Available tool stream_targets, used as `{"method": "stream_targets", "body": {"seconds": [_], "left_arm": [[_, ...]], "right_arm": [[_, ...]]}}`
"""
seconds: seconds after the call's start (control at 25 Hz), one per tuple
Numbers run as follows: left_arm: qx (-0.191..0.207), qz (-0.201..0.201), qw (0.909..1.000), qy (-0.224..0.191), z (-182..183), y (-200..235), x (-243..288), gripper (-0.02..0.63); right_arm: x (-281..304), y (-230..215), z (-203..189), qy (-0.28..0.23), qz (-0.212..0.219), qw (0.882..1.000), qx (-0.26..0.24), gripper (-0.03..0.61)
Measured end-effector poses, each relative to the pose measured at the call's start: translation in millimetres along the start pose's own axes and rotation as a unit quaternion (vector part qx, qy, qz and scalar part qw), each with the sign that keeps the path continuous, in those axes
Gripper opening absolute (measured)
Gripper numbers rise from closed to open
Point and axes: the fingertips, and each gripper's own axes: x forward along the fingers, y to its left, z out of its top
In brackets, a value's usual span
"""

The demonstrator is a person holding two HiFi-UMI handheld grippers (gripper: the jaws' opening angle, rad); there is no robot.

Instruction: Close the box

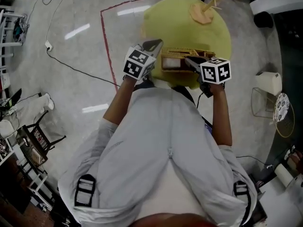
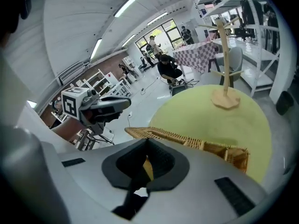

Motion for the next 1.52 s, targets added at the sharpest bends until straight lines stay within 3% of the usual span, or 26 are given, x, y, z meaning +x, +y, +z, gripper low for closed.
{"method": "stream_targets", "body": {"seconds": [0.4, 0.8, 0.92, 1.16, 1.36, 1.52], "left_arm": [[-0.003, -0.007, 0.9997, 0.022, -32, -33, -10, 0.029], [0.023, -0.019, 0.9976, 0.062, -85, -66, -10, 0.029], [0.027, -0.002, 0.9988, 0.040, -83, -74, -20, 0.029], [0.028, 0.066, 0.9970, -0.026, -69, -119, -63, 0.029], [0.030, 0.099, 0.9915, -0.080, -54, -180, -107, 0.029], [0.047, 0.108, 0.9882, -0.098, -49, -225, -142, 0.029]], "right_arm": [[18, -3, -80, 0.033, 0.006, 0.998, 0.055, 0.033], [42, -25, -127, 0.017, -0.053, 0.995, 0.085, 0.044], [27, -27, -125, -0.001, -0.063, 0.996, 0.063, 0.093], [-51, -3, -125, -0.088, -0.084, 0.992, -0.017, 0.082], [-135, 27, -134, -0.156, -0.126, 0.976, -0.085, 0.051], [-192, 59, -142, -0.201, -0.159, 0.959, -0.124, 0.039]]}}
